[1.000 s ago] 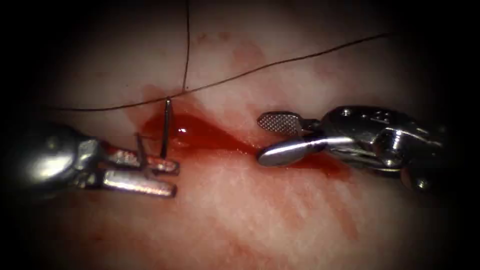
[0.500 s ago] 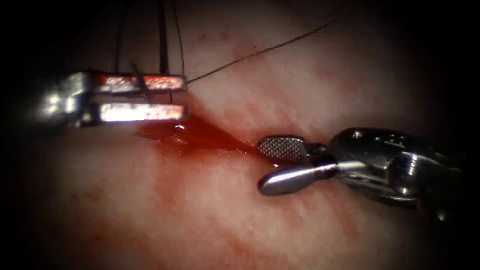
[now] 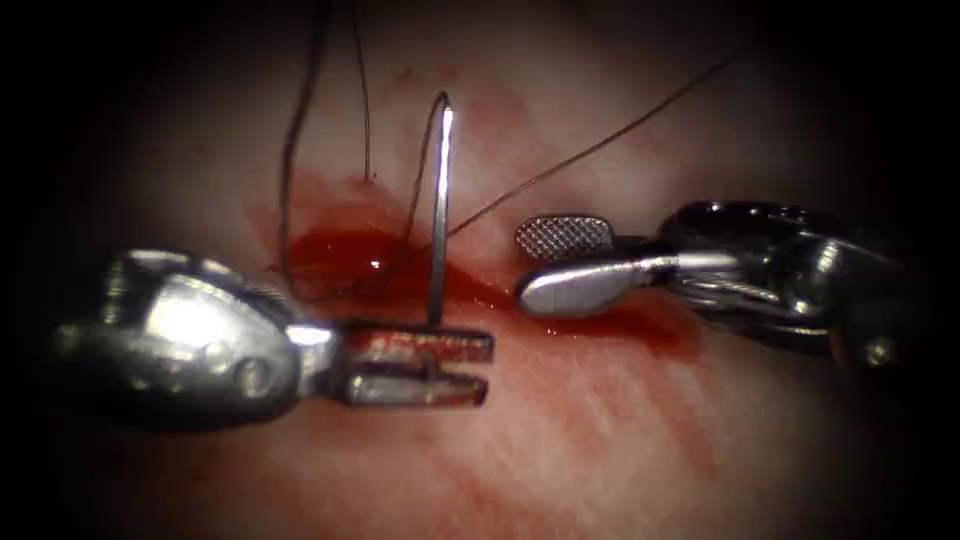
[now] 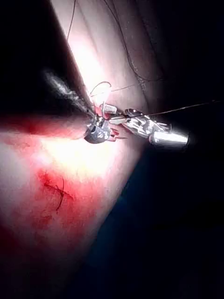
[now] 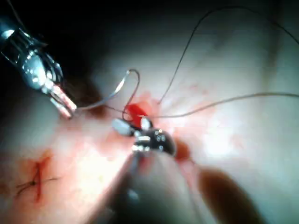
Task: Wound Closure
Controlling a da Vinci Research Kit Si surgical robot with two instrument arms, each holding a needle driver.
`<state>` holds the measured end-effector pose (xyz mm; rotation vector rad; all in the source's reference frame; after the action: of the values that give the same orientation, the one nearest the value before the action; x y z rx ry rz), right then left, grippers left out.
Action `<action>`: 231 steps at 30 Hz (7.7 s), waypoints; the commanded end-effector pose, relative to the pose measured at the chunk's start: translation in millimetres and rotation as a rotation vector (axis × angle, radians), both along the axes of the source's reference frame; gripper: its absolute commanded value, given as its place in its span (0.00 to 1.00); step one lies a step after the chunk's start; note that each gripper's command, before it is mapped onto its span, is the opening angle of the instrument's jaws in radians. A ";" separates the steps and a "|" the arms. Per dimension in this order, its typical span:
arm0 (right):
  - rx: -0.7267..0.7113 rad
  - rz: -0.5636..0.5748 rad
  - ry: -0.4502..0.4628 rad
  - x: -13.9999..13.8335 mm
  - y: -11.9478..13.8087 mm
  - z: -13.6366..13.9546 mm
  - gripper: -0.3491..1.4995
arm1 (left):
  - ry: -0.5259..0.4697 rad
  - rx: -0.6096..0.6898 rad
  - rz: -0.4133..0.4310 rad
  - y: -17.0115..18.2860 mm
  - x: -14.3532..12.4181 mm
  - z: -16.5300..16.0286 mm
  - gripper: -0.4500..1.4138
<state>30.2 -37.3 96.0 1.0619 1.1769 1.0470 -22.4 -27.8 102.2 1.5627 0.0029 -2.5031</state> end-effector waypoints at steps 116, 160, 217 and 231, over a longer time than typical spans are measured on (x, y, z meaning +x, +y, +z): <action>-0.465 0.028 -0.145 6.7 4.6 3.4 0.00 | 0.123 0.728 -0.212 -1.2 4.6 5.5 0.77; -0.743 -0.084 -0.166 7.0 3.5 1.0 0.00 | 0.408 0.973 -0.316 0.5 6.4 17.0 0.18; -0.792 -0.105 -0.175 7.2 2.8 0.9 0.00 | 0.558 0.842 -0.430 -0.2 6.7 17.4 0.17; -0.797 -0.113 -0.165 6.1 2.6 0.5 0.00 | 0.522 0.855 -0.422 0.0 6.1 14.5 0.10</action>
<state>35.5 -34.7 96.2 0.3966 1.2191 0.4785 -15.7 -27.6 116.1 1.1062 1.0337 -3.4399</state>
